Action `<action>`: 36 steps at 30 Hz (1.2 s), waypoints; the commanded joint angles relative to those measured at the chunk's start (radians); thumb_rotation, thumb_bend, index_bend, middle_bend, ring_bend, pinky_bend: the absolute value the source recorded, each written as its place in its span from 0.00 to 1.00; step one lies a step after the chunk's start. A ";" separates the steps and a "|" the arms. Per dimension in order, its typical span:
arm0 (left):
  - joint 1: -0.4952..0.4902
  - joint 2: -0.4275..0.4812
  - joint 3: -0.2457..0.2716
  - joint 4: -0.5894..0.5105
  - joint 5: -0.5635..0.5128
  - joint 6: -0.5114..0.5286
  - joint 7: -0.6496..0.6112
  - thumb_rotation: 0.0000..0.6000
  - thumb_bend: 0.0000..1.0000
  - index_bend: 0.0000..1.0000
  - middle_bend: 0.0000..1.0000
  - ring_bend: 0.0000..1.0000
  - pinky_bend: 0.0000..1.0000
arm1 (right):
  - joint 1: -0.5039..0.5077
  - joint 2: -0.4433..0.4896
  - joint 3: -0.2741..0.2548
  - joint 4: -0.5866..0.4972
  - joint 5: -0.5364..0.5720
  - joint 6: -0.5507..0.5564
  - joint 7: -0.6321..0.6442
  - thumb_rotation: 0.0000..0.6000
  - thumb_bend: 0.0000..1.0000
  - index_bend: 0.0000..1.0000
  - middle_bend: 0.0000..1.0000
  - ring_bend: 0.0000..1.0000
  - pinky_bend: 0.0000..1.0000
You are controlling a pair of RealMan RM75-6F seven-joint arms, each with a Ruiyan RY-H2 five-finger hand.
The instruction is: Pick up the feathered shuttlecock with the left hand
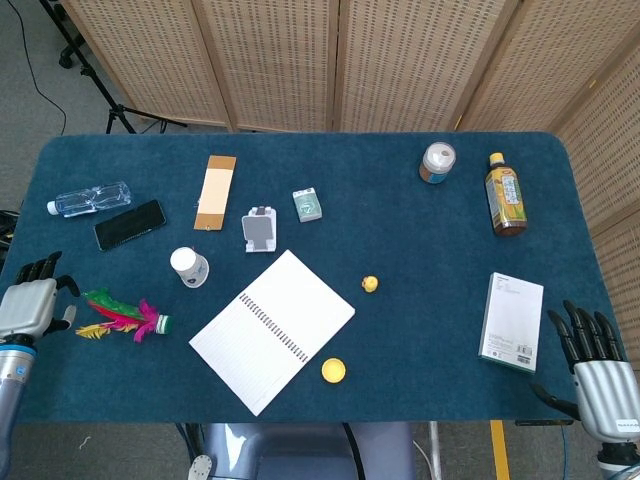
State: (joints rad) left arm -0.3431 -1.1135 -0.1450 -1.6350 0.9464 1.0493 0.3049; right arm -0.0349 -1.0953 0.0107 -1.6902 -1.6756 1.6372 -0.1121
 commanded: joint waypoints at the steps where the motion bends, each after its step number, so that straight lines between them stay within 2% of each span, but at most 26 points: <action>1: -0.019 -0.011 -0.001 0.020 -0.027 -0.017 0.018 1.00 0.42 0.49 0.00 0.00 0.00 | 0.001 0.000 0.001 0.001 0.001 -0.001 0.001 1.00 0.00 0.00 0.00 0.00 0.00; 10: -0.087 -0.052 -0.004 0.072 -0.113 -0.070 0.082 1.00 0.43 0.49 0.00 0.00 0.00 | 0.005 -0.006 0.004 0.004 0.006 -0.006 0.000 1.00 0.00 0.00 0.00 0.00 0.00; 18: -0.114 -0.074 0.009 0.078 -0.148 -0.072 0.116 1.00 0.44 0.48 0.00 0.00 0.00 | 0.006 -0.006 0.008 0.011 0.014 -0.007 0.010 1.00 0.00 0.00 0.00 0.00 0.00; 36: -0.114 -0.084 0.039 0.116 -0.140 -0.032 0.124 1.00 0.44 0.48 0.00 0.00 0.00 | 0.005 -0.010 0.007 0.015 0.008 -0.001 0.009 1.00 0.00 0.00 0.00 0.00 0.00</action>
State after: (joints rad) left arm -0.4567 -1.1959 -0.1074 -1.5214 0.8053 1.0160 0.4284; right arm -0.0298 -1.1047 0.0181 -1.6747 -1.6673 1.6362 -0.1027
